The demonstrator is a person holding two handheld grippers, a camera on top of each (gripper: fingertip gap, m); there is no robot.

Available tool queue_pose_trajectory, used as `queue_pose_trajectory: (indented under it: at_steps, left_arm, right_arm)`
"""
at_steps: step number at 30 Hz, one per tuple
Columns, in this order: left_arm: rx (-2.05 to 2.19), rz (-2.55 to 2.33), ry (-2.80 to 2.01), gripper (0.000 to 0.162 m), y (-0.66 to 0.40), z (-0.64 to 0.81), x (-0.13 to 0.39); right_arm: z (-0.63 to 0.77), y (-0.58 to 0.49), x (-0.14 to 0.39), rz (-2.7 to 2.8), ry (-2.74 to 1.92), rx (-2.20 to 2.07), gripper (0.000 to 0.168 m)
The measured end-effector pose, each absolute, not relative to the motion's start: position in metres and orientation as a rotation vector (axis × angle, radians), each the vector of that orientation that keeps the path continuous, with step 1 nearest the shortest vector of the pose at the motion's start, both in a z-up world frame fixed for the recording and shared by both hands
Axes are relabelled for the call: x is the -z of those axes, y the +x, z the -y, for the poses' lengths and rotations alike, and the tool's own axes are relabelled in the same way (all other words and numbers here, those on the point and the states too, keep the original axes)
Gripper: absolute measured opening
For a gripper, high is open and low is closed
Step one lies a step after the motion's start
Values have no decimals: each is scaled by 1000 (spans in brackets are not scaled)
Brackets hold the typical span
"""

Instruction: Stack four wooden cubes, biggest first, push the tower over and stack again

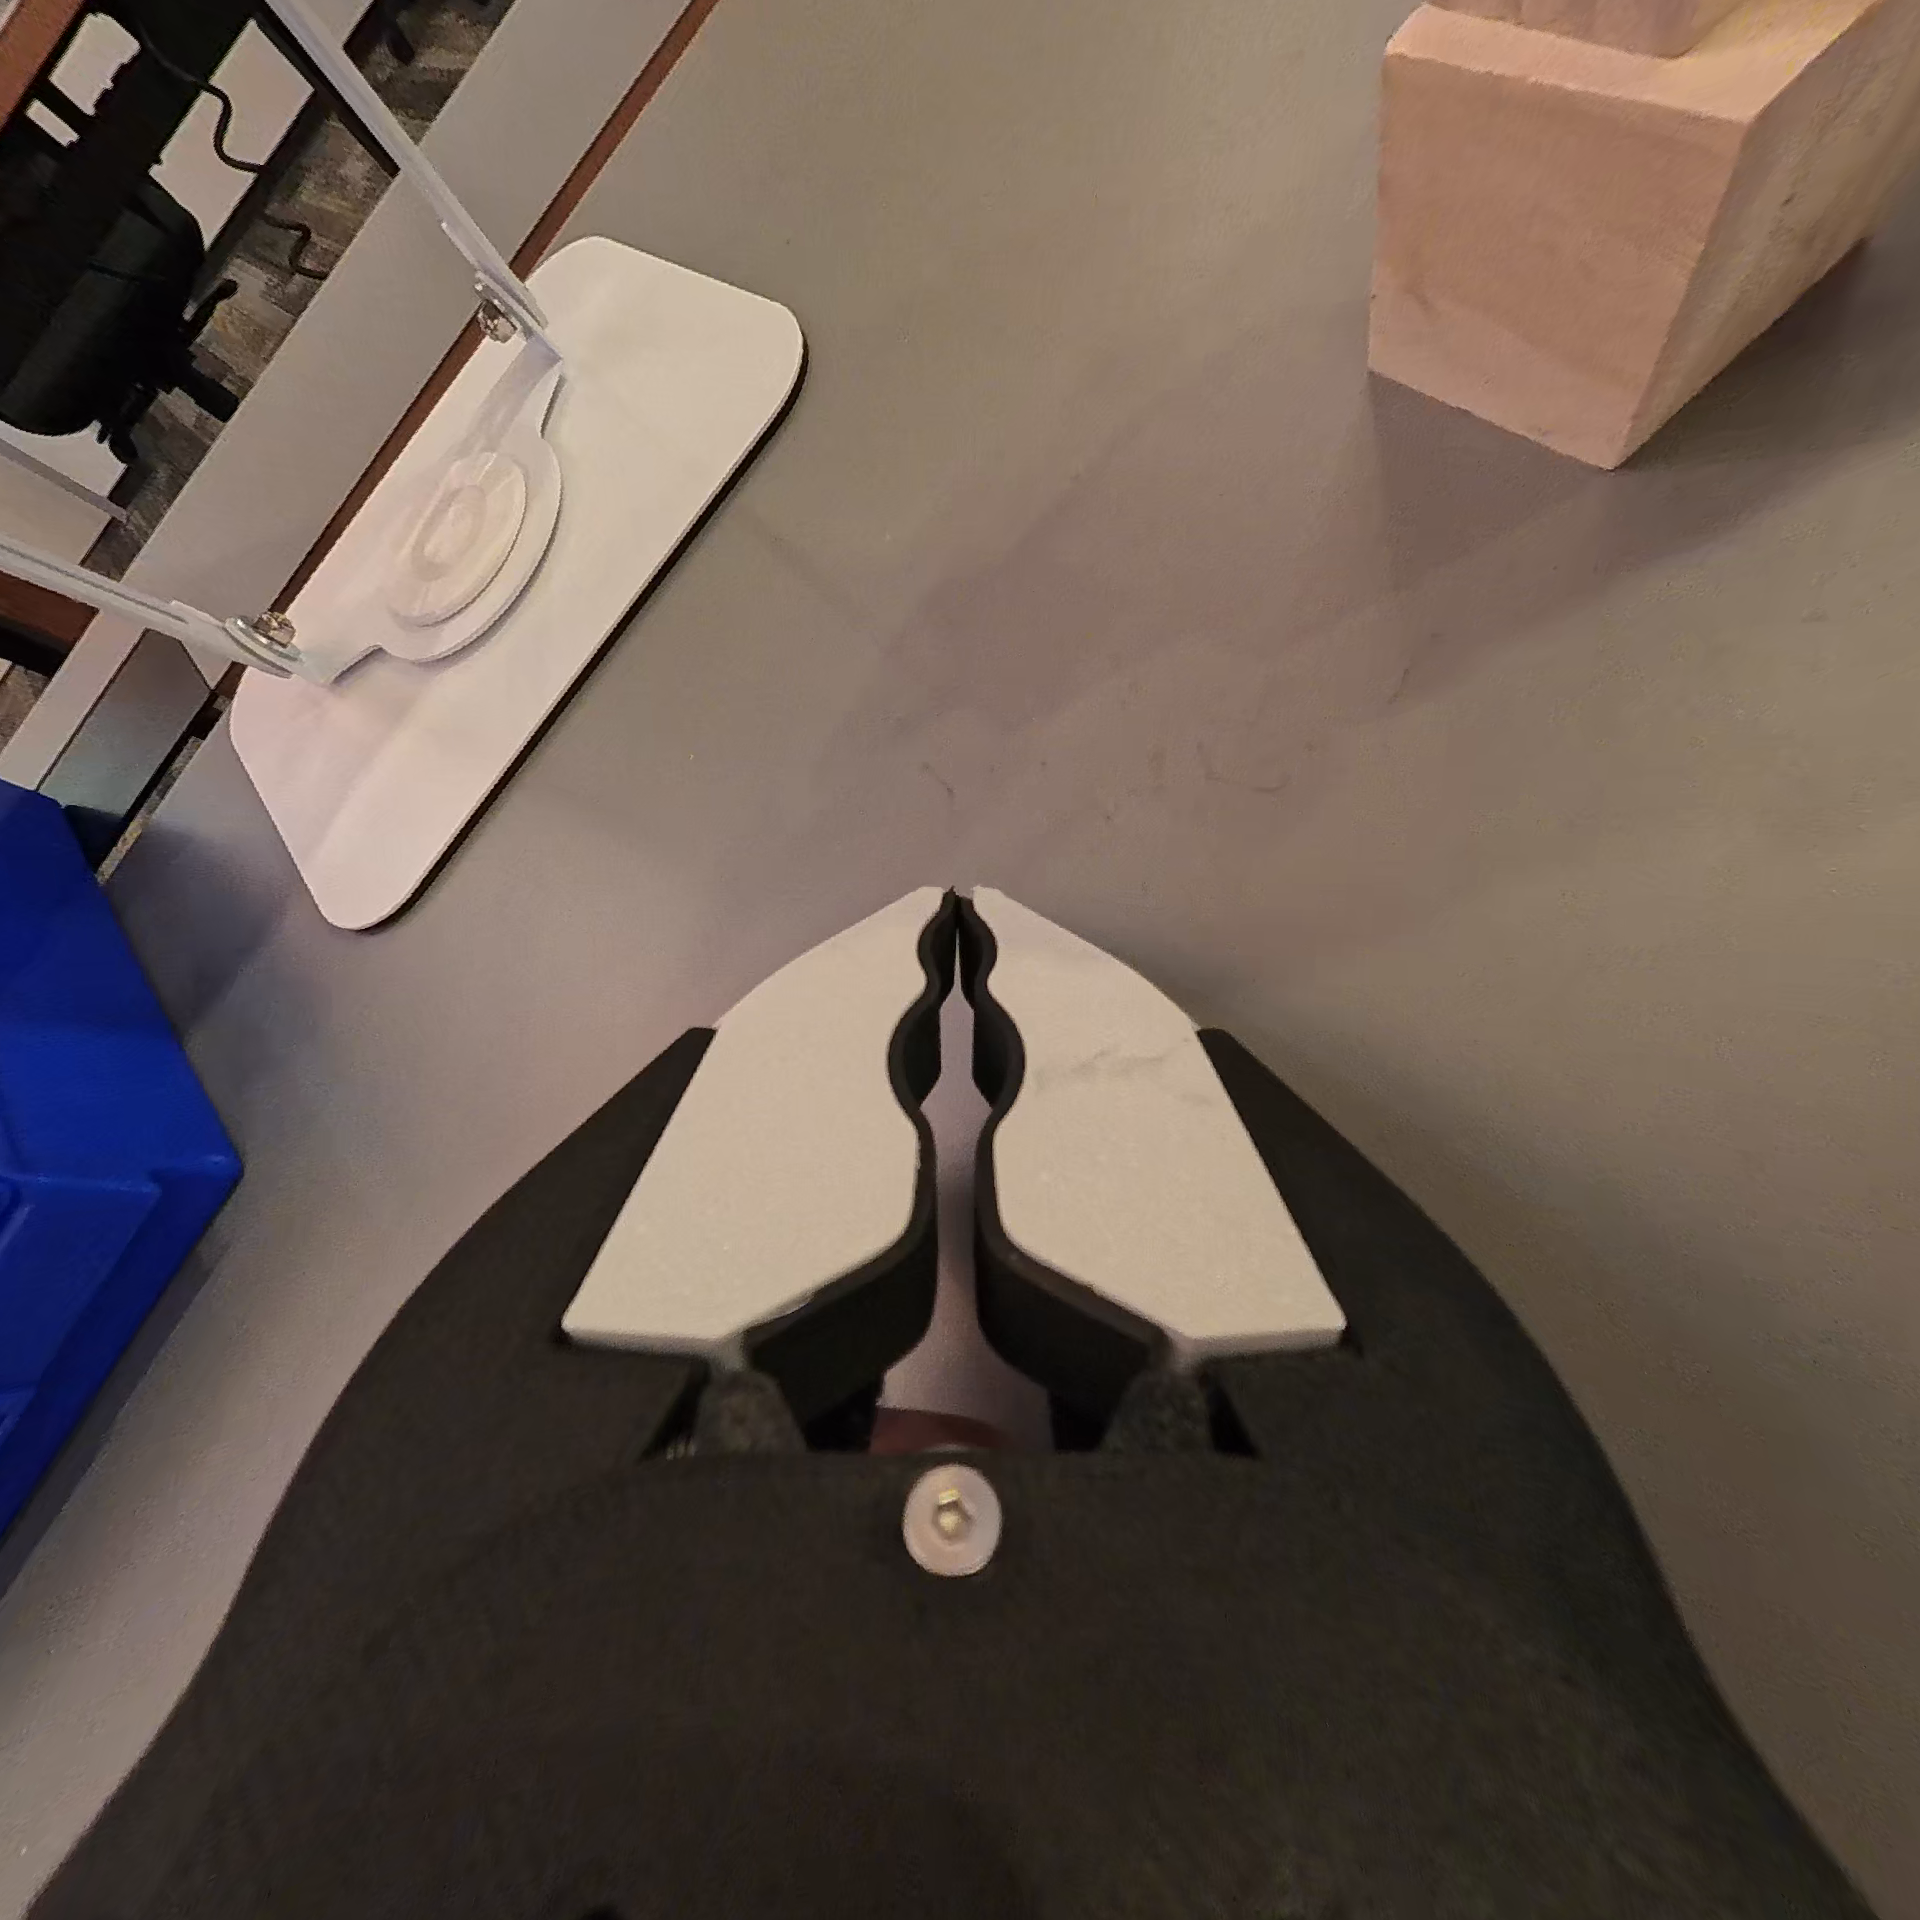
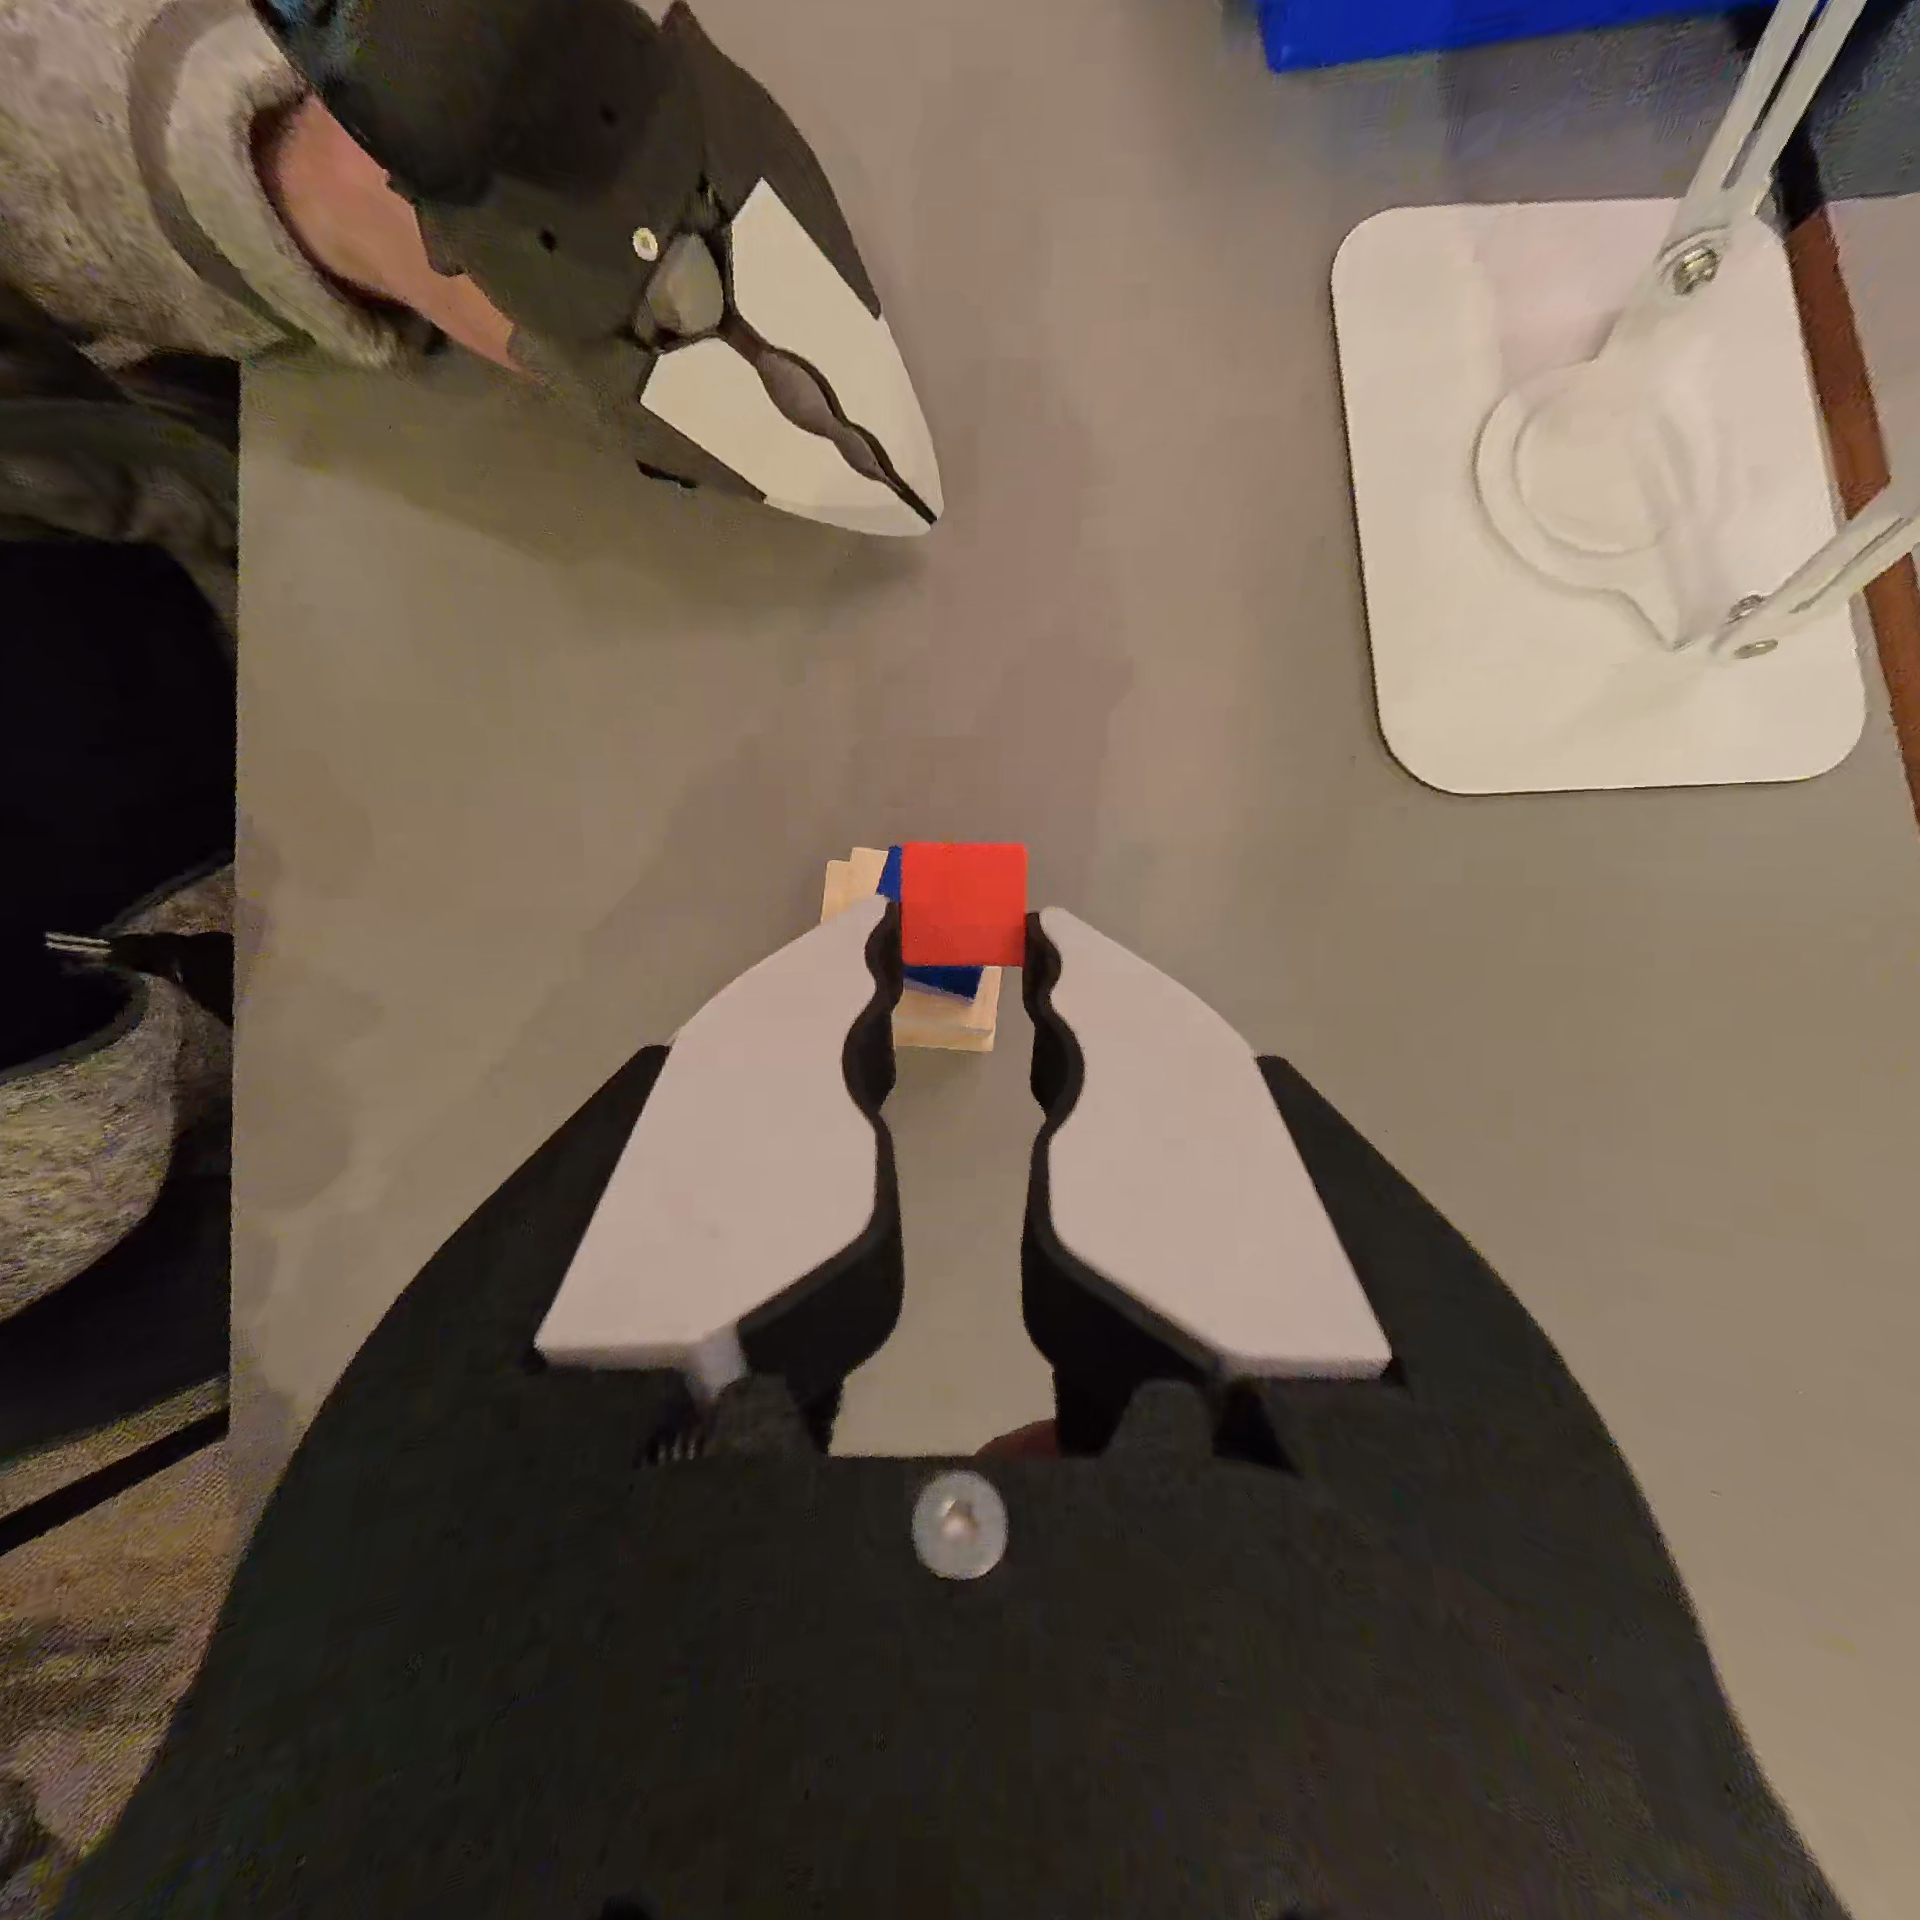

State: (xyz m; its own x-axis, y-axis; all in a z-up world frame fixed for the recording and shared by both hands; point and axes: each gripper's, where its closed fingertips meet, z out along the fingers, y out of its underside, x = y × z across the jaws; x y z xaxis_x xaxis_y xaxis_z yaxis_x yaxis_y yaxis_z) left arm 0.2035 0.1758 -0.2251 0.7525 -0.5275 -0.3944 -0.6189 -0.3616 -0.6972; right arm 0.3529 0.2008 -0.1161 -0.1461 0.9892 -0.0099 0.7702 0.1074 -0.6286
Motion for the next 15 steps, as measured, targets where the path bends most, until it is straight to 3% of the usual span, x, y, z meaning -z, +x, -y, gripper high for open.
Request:
queue_pose_trajectory:
  at_steps: [4, 5, 6, 9, 13, 15]
  left_arm:
    - [-127, -866, -2041, 0, 204, -175, 225]
    - [-125, -867, -2042, 0, 204, -175, 225]
    - [-123, -867, -2042, 0, 204, -175, 225]
    - [-116, -865, -2046, 0, 204, -175, 226]
    - [-121, -856, -2041, 0, 202, -175, 224]
    - [-108, -839, -2030, 0, 199, -175, 221]
  right_arm:
    - [-200, 350, 124, 1969, -1748, -734, 24]
    - [-202, 350, 121, 1944, -1743, -727, 40]
    - [-202, 352, 115, 1919, -1730, -745, 40]
    - [-209, 365, 102, 1820, -1728, -753, 34]
    - [-225, 392, 103, 1637, -1756, -718, 2]
    - [-236, 409, 113, 1525, -1776, -678, 0]
